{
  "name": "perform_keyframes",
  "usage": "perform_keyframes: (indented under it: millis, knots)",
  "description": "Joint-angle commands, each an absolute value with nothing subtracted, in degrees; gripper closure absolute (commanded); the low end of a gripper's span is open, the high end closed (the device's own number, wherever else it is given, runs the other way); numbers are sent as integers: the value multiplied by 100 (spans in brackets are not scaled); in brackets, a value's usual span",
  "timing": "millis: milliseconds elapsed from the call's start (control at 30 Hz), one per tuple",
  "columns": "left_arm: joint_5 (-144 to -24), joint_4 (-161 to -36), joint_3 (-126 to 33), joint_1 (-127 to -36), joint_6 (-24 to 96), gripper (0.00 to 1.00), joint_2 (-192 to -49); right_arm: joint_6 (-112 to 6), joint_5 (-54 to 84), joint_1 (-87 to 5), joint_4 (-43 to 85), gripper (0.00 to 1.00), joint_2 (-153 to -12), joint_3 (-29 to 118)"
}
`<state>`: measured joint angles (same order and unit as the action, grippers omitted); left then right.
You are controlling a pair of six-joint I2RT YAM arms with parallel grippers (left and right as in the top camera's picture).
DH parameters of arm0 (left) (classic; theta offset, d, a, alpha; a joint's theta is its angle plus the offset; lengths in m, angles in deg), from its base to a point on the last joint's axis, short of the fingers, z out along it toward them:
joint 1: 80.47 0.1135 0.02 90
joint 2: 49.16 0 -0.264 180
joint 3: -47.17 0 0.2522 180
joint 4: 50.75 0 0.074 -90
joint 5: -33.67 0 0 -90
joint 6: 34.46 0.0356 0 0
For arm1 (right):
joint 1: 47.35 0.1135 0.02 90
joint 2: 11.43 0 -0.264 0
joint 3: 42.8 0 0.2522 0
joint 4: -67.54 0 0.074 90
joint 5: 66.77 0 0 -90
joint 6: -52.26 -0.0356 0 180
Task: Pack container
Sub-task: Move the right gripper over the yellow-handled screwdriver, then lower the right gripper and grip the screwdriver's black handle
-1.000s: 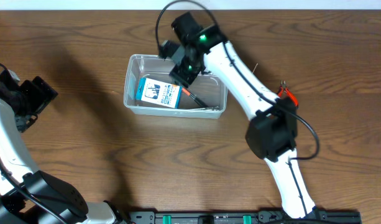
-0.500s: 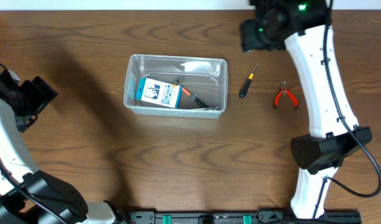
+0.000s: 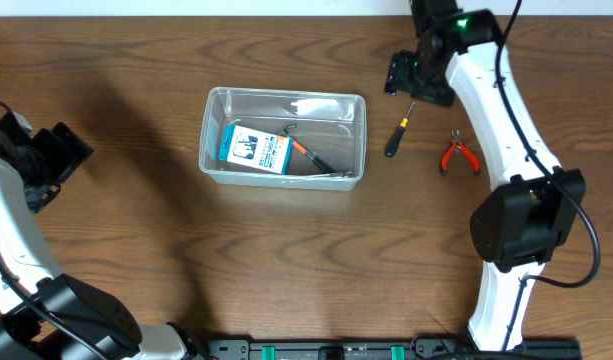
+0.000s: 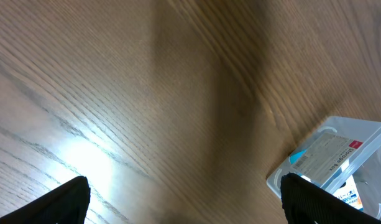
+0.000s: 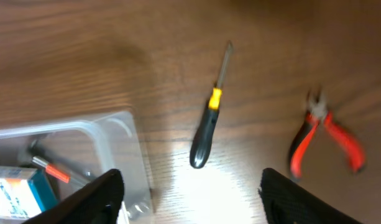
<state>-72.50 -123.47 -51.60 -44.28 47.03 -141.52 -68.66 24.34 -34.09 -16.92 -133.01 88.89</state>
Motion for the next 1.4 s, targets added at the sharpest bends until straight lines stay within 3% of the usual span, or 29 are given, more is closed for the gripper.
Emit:
perform_keyframes:
  millis: [0,133,233,267,467,1067,1200,1367]
  knots:
    - [-7217,-12362,-5222,-4455,4803,10,-14102,-8265,2493,-3425,-1504,27,-13364,8454]
    - [-7217,-12362,-5222,-4455,4803,10,-14102,-8767,2493,-3427,-1075,25,-13364,7904]
    - [-7217,-12362,-5222,-4455,4803,10,-14102,-8973,2493,-3420,-804,7,-13364,7574]
    - [-7217,-12362,-5222,-4455,4803,10,-14102,-9012,2490,-3420,-743,6,-13364,7499]
    - [-7217,-12362,-5222,-4455,4801,9,-14102,-9196,2493,-3420,-509,13,-13364,7147]
    - [-7217,-12362,-5222,-4455,4803,10,-14102,-9618,2469,-3418,-258,7,-13371,6717]
    - [-7217,-12362,-5222,-4455,4801,9,-14102,-9600,2471,-3418,-251,20,-13373,6686]
    - [-7217,-12362,-5222,-4455,4801,10,-14102,-9600,2425,-3376,-105,21,-13406,6444]
